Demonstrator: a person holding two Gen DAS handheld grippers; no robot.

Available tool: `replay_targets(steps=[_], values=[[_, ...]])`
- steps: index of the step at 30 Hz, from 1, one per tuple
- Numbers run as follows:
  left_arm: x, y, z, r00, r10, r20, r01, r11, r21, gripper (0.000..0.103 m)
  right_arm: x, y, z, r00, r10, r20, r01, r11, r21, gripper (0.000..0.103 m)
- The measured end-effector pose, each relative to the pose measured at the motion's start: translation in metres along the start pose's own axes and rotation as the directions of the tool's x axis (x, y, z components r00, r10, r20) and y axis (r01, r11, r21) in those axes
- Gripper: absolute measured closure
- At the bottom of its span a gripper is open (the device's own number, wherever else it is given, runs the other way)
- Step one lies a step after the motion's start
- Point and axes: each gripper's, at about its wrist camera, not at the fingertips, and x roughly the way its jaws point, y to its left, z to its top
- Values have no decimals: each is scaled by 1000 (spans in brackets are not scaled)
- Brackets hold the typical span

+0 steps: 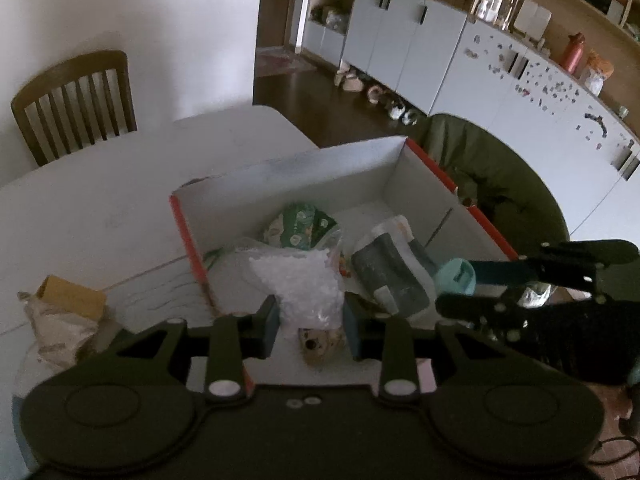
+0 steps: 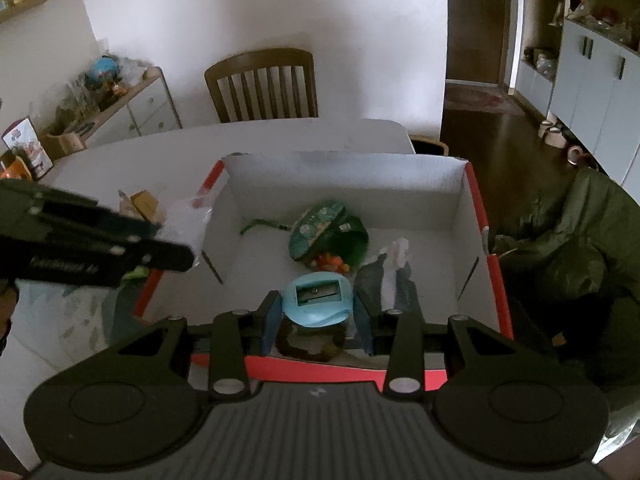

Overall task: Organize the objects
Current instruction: 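Carry the foam bag and teal sharpener with both tools into the red shoebox, then open the left tool to release the foam bag while the right tool lowers the sharpener into the box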

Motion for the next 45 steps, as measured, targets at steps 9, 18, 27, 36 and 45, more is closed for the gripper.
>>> replay_targets(steps=[9,18,27,36,45], values=[[49,-18,20,995,35,-95,-29,998,56,71,27,-7,4,996,37,-84,-40,999,-25,64],[85,-24,40,987,25,-157,-14,997,73,71,60,0,9,987,55,-153,-67,995,-74,64],[117,-32,41,975,15,-221,6,995,97,71,82,-4,8,977,34,-212,-52,996,-79,64],[137,-31,41,961,17,-276,13,994,105,70,92,-10,5,970,32,-241,-46,998,-53,64],[143,-27,39,954,11,-301,22,994,105,65,96,-10,8,968,32,-247,-44,998,-41,64]])
